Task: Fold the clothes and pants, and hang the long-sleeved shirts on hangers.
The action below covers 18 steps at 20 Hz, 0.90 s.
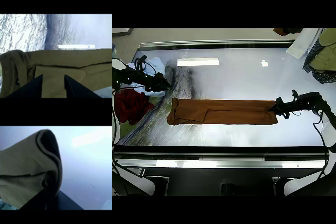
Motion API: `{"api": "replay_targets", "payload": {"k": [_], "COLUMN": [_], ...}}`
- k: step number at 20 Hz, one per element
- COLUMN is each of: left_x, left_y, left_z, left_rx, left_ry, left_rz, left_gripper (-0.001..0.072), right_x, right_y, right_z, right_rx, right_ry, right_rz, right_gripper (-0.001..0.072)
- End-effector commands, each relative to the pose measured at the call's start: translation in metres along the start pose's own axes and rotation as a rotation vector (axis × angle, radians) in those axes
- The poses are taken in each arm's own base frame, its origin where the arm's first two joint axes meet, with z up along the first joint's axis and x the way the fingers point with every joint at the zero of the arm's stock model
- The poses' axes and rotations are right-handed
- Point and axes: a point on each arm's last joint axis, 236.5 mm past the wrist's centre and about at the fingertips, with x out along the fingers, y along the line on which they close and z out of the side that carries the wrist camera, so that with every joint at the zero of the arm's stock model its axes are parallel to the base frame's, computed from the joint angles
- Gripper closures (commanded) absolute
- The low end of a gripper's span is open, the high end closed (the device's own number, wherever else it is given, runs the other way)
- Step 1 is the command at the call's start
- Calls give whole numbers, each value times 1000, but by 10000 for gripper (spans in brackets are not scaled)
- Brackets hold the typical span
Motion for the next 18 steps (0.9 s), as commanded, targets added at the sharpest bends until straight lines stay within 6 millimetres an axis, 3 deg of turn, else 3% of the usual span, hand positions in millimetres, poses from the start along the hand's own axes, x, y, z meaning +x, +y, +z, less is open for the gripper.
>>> {"api": "replay_targets", "payload": {"k": [1, 2, 4, 7, 9, 13, 16, 18], "left_x": [7, 14, 34, 83, 122, 200, 246, 273], "left_y": [-13, -21, -42, -88, -133, -244, -313, -345], "left_z": [-6, -9, -17, -43, -69, -137, -185, -213], "left_rx": [9, 21, 14, 4, 21, 29, -36, -107], "left_ry": [25, 34, 53, 106, 150, 227, 233, 236], "left_rz": [-13, -16, -23, -39, -88, -255, -376, -435], "left_gripper": [609, 689, 689, 689, 689, 690, 691, 691], "right_x": [-13, -25, -52, -101, -136, -194, -222, -232], "right_y": [10, 10, 11, 23, 43, 87, 100, 107], "right_z": [-4, -5, -8, -13, -16, -34, -53, -65], "right_rx": [-20, -28, -44, -91, -141, -224, -248, -264], "right_ry": [-10, -24, -52, -110, -170, -284, -340, -355], "right_rz": [-22, -60, -146, -252, -283, -283, -301, -299], "right_gripper": [681, 682, 682, 682, 682, 683, 683, 682]}}
